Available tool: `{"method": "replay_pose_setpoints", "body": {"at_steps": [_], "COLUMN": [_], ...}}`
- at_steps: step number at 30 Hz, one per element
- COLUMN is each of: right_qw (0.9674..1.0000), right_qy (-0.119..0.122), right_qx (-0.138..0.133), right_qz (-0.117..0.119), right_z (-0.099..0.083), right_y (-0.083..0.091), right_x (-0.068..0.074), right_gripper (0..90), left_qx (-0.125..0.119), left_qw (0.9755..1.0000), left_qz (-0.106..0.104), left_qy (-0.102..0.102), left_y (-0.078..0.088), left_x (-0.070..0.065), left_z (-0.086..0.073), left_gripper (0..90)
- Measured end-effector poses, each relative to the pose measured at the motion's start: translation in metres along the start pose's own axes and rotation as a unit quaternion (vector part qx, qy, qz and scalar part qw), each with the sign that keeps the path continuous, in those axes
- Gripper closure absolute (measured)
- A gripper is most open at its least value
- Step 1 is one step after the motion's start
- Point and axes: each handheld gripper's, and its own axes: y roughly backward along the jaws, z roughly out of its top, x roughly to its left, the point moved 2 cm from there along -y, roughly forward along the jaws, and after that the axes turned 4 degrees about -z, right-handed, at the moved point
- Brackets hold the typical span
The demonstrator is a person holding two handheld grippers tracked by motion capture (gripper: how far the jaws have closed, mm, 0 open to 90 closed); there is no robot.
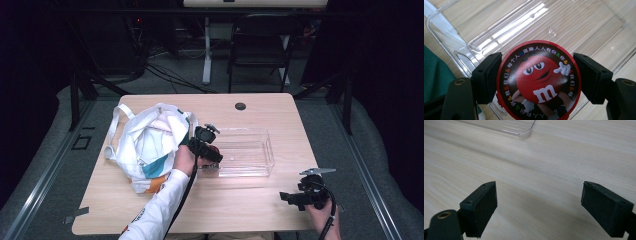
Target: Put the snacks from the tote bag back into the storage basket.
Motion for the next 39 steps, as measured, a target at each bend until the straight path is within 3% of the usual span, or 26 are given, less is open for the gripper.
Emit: {"method": "replay_pose_setpoints", "body": {"at_steps": [9,21,34,39], "right_qw": [1.0000,1.0000,1.0000,1.0000], "right_qy": [-0.001,-0.001,0.003,0.006], "right_qx": [0.000,0.002,-0.001,-0.004], "right_qz": [-0.003,-0.004,-0.006,-0.006], "right_z": [-0.001,0.000,0.000,0.001], "right_y": [0.001,0.000,0.001,0.002], "right_x": [0.000,0.000,0.001,0.002], "right_gripper": [13.0,13.0,12.9,12.9], "left_qx": [0.000,-0.005,-0.003,-0.005], "left_qw": [1.0000,0.9998,0.9998,0.9999], "left_qz": [0.004,0.016,0.017,0.016], "left_qy": [0.002,-0.012,-0.011,-0.005], "left_y": [-0.010,-0.012,-0.011,-0.007], "left_x": [0.000,-0.005,-0.006,-0.005], "left_z": [-0.007,-0.011,-0.011,-0.010], "left_gripper": [26.8,26.7,26.1,20.7]}}
